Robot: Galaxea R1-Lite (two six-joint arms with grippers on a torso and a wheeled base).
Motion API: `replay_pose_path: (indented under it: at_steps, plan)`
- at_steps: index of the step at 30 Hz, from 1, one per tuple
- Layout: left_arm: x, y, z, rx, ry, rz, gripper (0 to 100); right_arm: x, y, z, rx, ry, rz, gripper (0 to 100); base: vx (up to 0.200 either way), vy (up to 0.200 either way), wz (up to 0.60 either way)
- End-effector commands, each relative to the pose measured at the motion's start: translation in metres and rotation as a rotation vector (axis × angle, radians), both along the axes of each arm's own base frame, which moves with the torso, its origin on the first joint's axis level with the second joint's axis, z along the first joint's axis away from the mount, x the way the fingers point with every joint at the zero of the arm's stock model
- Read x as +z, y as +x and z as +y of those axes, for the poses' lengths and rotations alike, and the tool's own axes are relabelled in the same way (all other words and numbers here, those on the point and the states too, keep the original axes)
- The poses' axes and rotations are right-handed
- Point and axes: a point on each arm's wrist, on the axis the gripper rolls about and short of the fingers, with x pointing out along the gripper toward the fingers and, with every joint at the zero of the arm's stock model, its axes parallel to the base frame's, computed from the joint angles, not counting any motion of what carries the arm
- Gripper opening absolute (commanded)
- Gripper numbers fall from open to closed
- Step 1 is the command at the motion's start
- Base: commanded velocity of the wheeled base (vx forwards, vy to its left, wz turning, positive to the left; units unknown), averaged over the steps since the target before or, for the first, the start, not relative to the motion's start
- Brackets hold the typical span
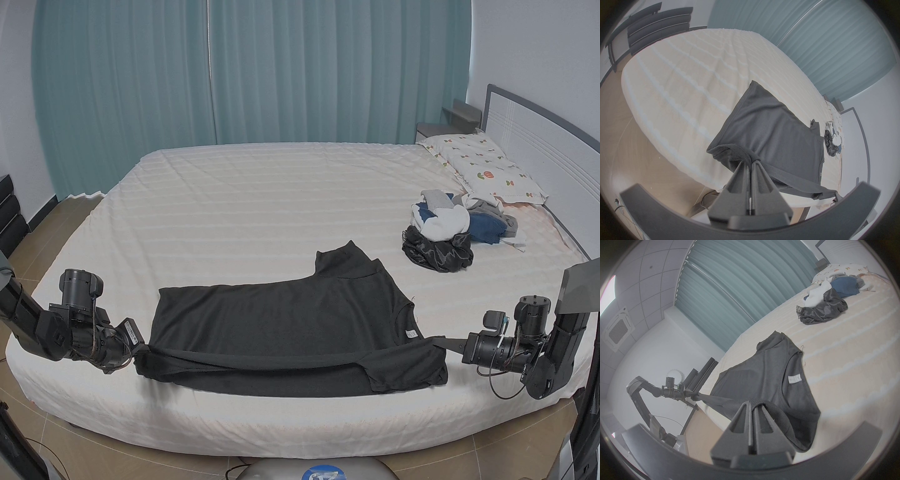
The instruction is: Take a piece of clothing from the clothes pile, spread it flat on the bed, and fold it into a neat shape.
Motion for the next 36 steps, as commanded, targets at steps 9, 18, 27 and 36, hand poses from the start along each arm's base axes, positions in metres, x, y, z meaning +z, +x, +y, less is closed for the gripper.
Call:
replay_pose_path:
  at_steps: [9, 18, 27, 36]
  plan:
    - [-0.01, 0.011, 0.003, 0.008, -0.006, 0.03, 0, -0.008, 0.015, 0.005, 0.01, 0.0, 0.025, 0, 0.0, 0.0, 0.0]
    - [-0.026, 0.037, 0.004, 0.084, -0.069, 0.061, 0, -0.022, 0.027, 0.008, -0.015, -0.017, 0.037, 0, 0.0, 0.0, 0.0]
    - [-0.041, 0.055, 0.005, 0.111, -0.09, 0.081, 0, -0.04, 0.047, 0.011, -0.04, -0.031, 0.031, 0, 0.0, 0.0, 0.0]
    - [-0.048, 0.074, 0.006, 0.171, -0.137, 0.075, 100, -0.055, 0.056, 0.011, -0.062, -0.043, 0.041, 100, 0.0, 0.0, 0.0]
